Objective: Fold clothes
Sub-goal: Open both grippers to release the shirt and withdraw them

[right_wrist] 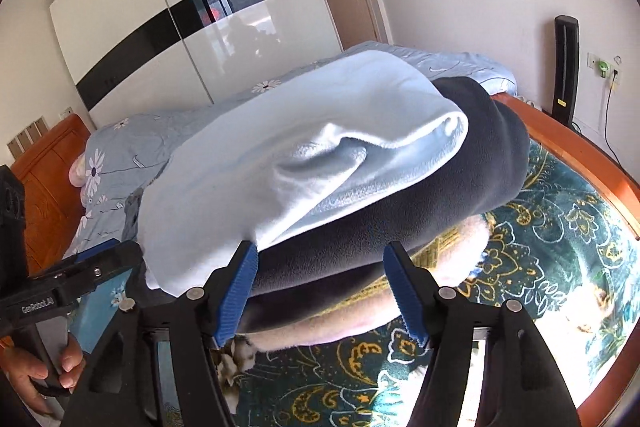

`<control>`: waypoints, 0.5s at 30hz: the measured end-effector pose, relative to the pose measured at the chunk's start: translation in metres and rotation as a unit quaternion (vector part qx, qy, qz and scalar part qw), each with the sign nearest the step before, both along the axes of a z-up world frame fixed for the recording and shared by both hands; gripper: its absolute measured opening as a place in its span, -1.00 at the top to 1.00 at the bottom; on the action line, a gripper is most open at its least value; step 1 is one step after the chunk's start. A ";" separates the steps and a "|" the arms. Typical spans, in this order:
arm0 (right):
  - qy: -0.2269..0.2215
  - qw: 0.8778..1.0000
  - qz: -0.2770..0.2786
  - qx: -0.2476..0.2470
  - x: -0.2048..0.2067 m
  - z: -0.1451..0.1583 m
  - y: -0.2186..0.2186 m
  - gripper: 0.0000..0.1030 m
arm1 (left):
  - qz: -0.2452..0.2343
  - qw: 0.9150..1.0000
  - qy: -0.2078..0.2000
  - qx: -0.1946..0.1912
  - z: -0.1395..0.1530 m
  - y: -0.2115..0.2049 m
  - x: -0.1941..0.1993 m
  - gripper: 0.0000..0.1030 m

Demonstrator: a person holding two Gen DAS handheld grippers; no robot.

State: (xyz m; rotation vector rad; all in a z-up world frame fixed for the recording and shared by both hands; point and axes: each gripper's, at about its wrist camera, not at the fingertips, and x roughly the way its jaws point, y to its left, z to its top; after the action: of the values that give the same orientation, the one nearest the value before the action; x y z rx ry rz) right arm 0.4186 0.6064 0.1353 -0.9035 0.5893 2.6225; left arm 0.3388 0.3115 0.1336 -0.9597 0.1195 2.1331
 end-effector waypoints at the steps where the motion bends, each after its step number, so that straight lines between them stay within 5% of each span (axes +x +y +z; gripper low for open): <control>1: -0.010 1.000 -0.006 -0.004 -0.001 -0.003 0.000 -0.31 | 0.004 1.000 0.005 -0.004 -0.004 -0.003 0.003 -1.00; 6: -0.026 0.999 -0.018 -0.027 -0.003 -0.012 -0.003 -0.77 | 0.018 1.000 0.002 -0.011 -0.020 -0.019 0.013 -1.00; 15: -0.044 0.998 -0.045 0.023 -0.002 -0.011 -0.035 -0.98 | 0.058 0.998 0.012 -0.033 -0.028 -0.046 0.024 -1.00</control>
State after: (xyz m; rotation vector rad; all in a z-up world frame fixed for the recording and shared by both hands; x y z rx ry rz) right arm 0.4168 0.5717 0.1244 -0.9493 0.5332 2.4916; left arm 0.3631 0.2655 0.1055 -1.0003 0.1495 2.2597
